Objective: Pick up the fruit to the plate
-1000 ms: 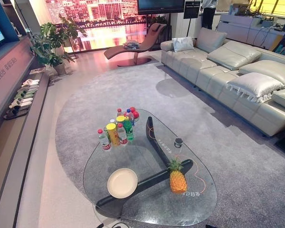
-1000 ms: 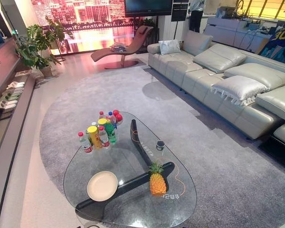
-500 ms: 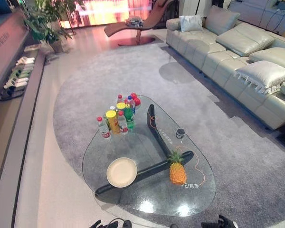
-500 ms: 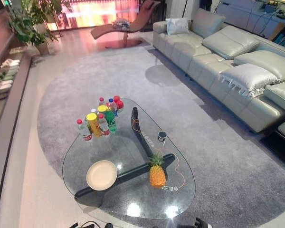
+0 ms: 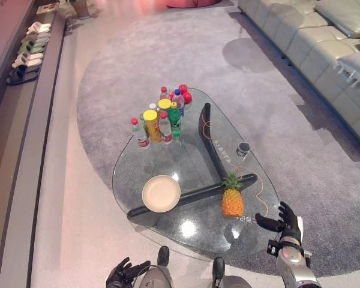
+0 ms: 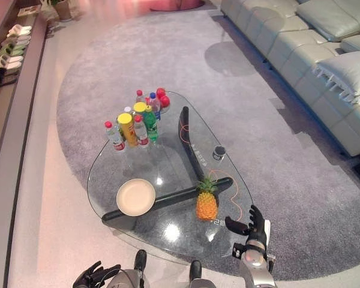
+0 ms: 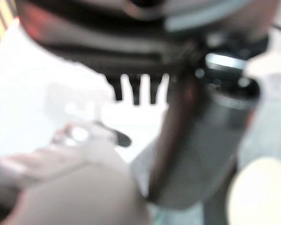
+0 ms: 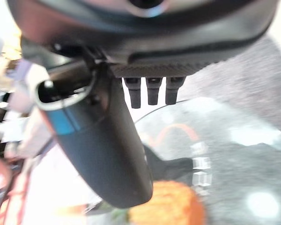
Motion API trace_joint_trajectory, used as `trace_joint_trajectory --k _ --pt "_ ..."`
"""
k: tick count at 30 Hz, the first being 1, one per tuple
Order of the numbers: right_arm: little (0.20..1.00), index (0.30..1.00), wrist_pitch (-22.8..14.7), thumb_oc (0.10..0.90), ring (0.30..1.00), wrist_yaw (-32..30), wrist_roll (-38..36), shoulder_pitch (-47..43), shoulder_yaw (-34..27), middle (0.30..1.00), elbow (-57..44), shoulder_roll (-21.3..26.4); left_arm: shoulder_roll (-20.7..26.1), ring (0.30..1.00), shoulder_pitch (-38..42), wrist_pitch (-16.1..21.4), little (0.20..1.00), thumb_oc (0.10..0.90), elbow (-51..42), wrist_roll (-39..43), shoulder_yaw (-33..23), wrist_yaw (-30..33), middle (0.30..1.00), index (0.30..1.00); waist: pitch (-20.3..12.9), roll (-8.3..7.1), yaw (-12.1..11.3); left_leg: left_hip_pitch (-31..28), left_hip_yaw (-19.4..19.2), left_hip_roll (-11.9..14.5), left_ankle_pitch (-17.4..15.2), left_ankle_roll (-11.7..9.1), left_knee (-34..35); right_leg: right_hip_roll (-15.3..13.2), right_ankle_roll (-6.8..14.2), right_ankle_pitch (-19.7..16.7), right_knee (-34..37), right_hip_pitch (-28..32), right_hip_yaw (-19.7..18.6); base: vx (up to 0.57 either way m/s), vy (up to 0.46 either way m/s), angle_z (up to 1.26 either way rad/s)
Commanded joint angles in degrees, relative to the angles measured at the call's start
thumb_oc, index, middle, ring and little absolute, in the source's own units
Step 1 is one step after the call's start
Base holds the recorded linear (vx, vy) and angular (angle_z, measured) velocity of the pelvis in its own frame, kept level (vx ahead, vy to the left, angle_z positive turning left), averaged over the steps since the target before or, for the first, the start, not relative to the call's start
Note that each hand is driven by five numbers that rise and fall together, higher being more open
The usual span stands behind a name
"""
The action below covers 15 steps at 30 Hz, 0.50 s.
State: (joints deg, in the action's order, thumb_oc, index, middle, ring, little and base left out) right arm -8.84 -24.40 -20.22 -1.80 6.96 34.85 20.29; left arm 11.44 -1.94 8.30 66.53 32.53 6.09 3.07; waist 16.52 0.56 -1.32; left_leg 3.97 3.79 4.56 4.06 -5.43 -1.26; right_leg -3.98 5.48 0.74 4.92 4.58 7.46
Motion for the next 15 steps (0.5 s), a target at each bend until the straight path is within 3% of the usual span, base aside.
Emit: trace_joint_trajectory --k 1,9,15 --pt "0.9 0.9 -4.0 0.8 0.9 -2.3 1.9 -3.7 0.4 0.9 -9.5 3.1 2.1 0.9 1.6 2.1 0.9 0.8 0.9 1.5 1.1 0.8 0.9 0.9 2.2 -3.33 0.0 0.8 -2.3 -9.2 -8.0 5.9 -5.4 3.5 -2.1 -0.9 -8.5 -8.8 -5.8 -0.06 0.028 0.06" --pt "0.9 0.9 -4.2 0.8 0.9 -2.6 3.3 -8.1 2.5 0.9 -19.1 3.2 0.9 0.9 3.5 3.5 0.9 0.8 -0.1 3.8 3.8 1.5 0.9 0.9 6.4 -2.79 -0.2 8.5 -1.5 -10.1 -7.7 5.4 -10.8 3.2 -3.1 -0.2 -12.2 -15.2 -4.9 -0.06 0.036 0.02" --pt "0.9 0.9 -2.8 0.8 0.9 -7.2 6.1 -14.2 4.2 0.9 -21.1 3.0 0.5 0.9 6.1 3.8 0.9 0.8 -0.9 6.5 5.8 1.8 0.9 0.9 9.2 -2.32 -0.4 13.7 -1.3 -10.5 -7.5 4.9 -14.5 3.0 -3.7 0.3 -15.4 -20.0 -4.8 -0.05 0.059 -0.02"
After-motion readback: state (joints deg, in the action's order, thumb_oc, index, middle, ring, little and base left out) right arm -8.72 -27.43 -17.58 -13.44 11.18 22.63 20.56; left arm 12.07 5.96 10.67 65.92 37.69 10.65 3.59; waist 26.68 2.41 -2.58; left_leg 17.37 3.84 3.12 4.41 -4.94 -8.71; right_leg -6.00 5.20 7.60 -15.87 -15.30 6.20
